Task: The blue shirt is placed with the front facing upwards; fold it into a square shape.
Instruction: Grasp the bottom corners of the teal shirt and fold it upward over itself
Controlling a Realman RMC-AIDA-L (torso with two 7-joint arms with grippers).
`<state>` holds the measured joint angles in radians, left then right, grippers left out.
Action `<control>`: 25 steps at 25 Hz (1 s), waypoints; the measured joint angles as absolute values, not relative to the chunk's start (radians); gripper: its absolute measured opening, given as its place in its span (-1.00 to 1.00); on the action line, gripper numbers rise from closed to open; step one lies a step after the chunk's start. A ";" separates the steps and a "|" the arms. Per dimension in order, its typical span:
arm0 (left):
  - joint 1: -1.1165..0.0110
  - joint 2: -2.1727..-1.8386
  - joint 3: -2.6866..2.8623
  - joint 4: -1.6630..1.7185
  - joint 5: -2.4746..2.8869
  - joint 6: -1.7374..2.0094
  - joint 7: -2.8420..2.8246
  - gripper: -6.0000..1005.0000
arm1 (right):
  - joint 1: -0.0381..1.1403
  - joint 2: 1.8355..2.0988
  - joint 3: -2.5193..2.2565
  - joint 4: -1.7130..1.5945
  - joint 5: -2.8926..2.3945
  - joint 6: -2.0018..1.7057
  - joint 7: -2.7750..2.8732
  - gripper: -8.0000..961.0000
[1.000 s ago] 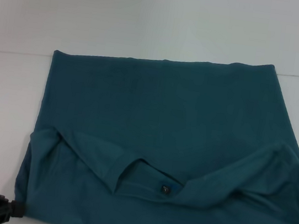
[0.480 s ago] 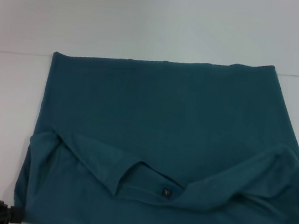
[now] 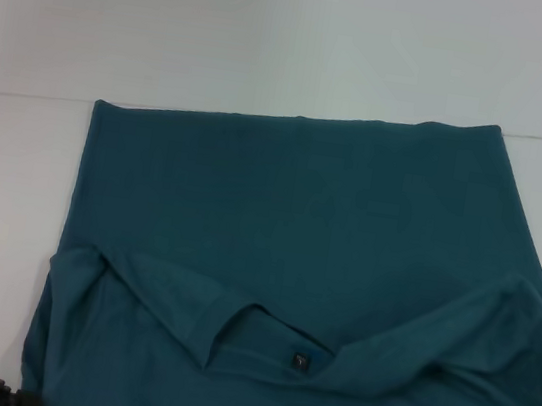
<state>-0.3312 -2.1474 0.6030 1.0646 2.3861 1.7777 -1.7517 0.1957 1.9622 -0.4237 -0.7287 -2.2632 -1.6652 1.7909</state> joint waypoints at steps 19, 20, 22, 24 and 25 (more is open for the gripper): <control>-0.341 -2.141 0.553 1.058 2.383 1.785 -1.736 -0.99 | 0.203 1.960 -0.371 -0.729 -2.268 -1.667 1.773 -0.90; -0.342 -2.140 0.546 1.058 2.377 1.785 -1.733 -0.99 | 0.205 1.959 -0.367 -0.729 -2.268 -1.667 1.771 -0.90; -0.344 -2.139 0.534 1.058 2.363 1.783 -1.727 -0.99 | 0.212 1.959 -0.361 -0.729 -2.265 -1.664 1.770 -0.90; -0.348 -2.136 0.524 1.055 2.346 1.778 -1.725 -0.99 | 0.223 1.959 -0.356 -0.729 -2.264 -1.659 1.769 -0.90; -0.353 -2.134 0.521 1.051 2.339 1.775 -1.725 -0.99 | 0.229 1.959 -0.352 -0.729 -2.264 -1.656 1.769 -0.90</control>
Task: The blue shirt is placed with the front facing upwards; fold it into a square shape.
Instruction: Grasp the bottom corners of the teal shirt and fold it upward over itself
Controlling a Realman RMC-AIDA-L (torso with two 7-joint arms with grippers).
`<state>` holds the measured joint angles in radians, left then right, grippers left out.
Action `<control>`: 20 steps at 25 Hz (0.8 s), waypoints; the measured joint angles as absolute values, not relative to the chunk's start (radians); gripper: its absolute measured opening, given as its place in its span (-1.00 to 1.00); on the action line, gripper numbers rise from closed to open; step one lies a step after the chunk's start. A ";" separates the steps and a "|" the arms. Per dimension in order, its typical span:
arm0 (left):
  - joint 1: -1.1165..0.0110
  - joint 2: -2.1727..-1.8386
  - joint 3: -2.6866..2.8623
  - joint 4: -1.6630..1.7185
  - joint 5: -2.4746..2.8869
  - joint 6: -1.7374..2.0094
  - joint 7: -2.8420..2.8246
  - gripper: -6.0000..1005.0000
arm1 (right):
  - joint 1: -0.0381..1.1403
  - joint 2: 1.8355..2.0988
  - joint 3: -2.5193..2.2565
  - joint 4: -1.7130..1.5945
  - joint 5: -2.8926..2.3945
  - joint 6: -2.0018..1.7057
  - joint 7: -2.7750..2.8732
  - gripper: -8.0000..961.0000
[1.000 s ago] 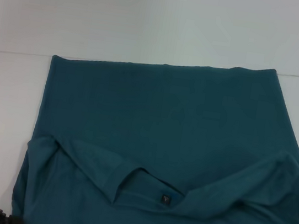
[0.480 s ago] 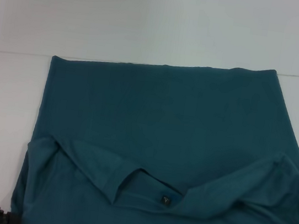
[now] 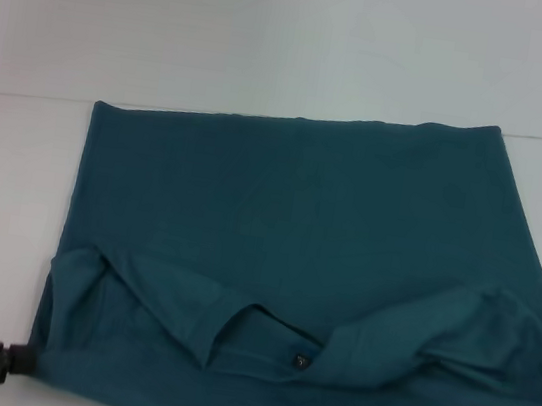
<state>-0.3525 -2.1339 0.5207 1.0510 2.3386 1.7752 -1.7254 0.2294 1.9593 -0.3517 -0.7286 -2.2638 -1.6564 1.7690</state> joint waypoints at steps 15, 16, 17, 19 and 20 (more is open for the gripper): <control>-0.477 -2.094 0.446 0.984 2.231 1.669 -1.768 -0.99 | 0.372 1.964 -0.280 -0.728 -2.257 -1.564 1.780 -0.90; -0.489 -2.089 0.445 0.975 2.221 1.659 -1.772 -0.99 | 0.381 1.965 -0.277 -0.728 -2.252 -1.553 1.780 -0.90; -0.499 -2.086 0.444 0.969 2.214 1.652 -1.774 -0.99 | 0.390 1.966 -0.275 -0.728 -2.247 -1.542 1.780 -0.90; -0.528 -2.079 0.444 0.948 2.205 1.624 -1.781 -0.99 | 0.411 1.967 -0.275 -0.728 -2.238 -1.520 1.783 -0.90; -0.539 -2.077 0.444 0.939 2.203 1.610 -1.786 -0.99 | 0.422 1.969 -0.275 -0.727 -2.236 -1.510 1.786 -0.90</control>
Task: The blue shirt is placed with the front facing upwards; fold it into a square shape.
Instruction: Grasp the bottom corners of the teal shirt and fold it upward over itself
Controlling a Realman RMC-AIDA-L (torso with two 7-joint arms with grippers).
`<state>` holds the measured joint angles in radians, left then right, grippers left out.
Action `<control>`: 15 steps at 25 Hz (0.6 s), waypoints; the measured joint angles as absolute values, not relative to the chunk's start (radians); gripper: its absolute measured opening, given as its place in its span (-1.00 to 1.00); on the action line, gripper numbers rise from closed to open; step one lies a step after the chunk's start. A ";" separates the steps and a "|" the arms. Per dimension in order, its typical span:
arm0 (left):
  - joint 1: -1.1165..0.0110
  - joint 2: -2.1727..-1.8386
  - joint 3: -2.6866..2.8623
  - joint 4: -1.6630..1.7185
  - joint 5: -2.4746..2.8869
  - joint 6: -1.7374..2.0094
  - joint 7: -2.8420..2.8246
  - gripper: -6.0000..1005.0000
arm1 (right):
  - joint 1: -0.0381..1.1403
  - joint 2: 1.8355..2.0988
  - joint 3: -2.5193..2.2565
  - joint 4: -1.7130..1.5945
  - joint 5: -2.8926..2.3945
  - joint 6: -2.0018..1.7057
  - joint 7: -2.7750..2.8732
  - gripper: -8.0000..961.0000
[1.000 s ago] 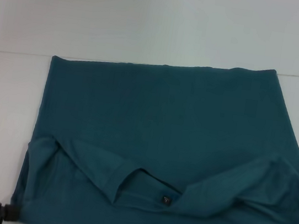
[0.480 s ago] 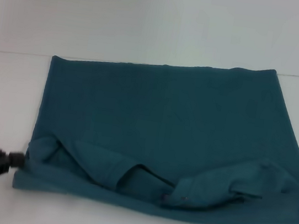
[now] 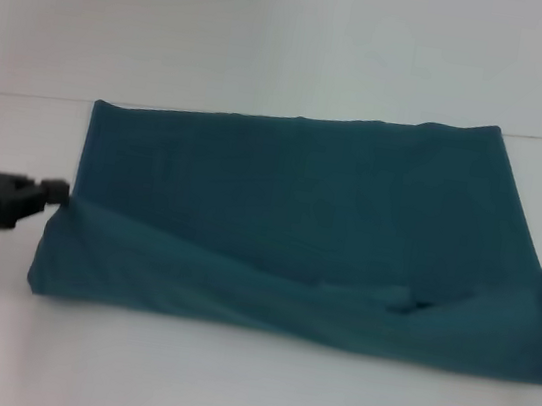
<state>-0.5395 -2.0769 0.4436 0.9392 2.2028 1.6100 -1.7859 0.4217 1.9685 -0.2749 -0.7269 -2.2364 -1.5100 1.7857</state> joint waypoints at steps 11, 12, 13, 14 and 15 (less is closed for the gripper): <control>-0.710 -2.062 0.464 0.764 2.202 1.278 -1.802 -0.99 | 0.567 1.976 -0.282 -0.612 -2.226 -1.217 1.784 -0.90; -0.723 -2.061 0.465 0.744 2.201 1.235 -1.802 -0.99 | 0.578 1.979 -0.282 -0.604 -2.223 -1.181 1.782 -0.90; -0.734 -2.061 0.465 0.728 2.201 1.202 -1.802 -0.99 | 0.588 1.982 -0.283 -0.597 -2.219 -1.152 1.778 -0.90; -0.744 -2.061 0.465 0.715 2.200 1.173 -1.801 -0.99 | 0.600 1.984 -0.283 -0.587 -2.213 -1.122 1.772 -0.90; -0.754 -2.061 0.465 0.701 2.200 1.142 -1.800 -0.99 | 0.612 1.987 -0.284 -0.575 -2.205 -1.087 1.763 -0.90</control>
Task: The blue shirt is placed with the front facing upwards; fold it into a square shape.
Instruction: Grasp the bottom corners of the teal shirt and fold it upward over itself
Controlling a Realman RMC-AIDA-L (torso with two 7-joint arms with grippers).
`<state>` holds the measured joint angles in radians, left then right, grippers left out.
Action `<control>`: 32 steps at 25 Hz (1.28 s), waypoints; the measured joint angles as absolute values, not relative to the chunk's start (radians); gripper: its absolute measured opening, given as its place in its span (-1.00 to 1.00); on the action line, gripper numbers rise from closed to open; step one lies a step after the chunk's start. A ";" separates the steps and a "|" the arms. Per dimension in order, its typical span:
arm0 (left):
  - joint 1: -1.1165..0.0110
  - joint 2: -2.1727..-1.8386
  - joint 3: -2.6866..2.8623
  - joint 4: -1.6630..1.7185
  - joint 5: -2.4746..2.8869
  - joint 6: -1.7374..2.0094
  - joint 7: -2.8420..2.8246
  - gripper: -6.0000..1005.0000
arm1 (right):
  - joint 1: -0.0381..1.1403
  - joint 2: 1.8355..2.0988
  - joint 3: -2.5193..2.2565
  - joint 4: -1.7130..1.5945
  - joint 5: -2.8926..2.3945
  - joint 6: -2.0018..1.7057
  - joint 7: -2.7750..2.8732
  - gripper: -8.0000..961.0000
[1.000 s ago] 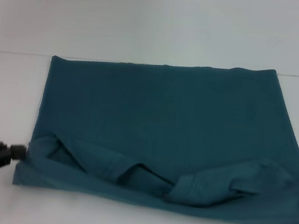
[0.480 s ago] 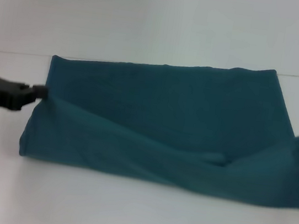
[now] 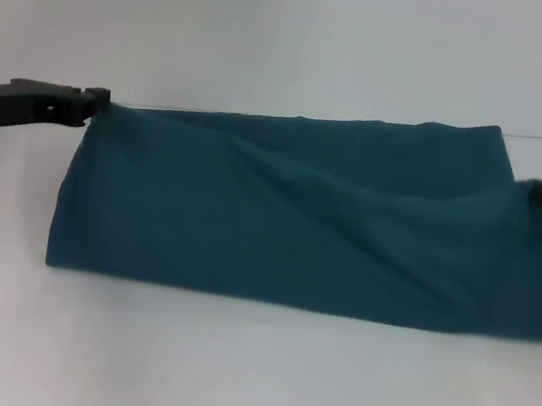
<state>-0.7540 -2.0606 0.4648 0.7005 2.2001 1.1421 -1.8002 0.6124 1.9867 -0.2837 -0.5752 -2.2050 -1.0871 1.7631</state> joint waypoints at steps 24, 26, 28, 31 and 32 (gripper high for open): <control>-0.857 -2.069 0.486 0.603 2.109 0.781 -1.777 -0.99 | 0.785 2.016 -0.317 -0.495 -2.053 -0.730 1.640 -0.90; -0.859 -2.069 0.490 0.596 2.095 0.762 -1.773 -0.99 | 0.795 2.013 -0.321 -0.489 -2.052 -0.713 1.634 -0.90; -0.861 -2.070 0.495 0.583 2.075 0.743 -1.761 -0.99 | 0.802 2.011 -0.322 -0.487 -2.051 -0.703 1.627 -0.90; -0.865 -2.071 0.497 0.559 2.047 0.723 -1.736 -0.99 | 0.809 2.011 -0.322 -0.473 -2.042 -0.691 1.615 -0.90; -0.867 -2.071 0.497 0.553 2.039 0.714 -1.728 -0.99 | 0.811 2.010 -0.322 -0.467 -2.039 -0.683 1.612 -0.90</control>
<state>-0.8666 -2.0715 0.4968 0.5527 2.0394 0.7141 -1.7282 0.8110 2.0103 -0.3225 -0.4668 -2.0393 -0.6832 1.6116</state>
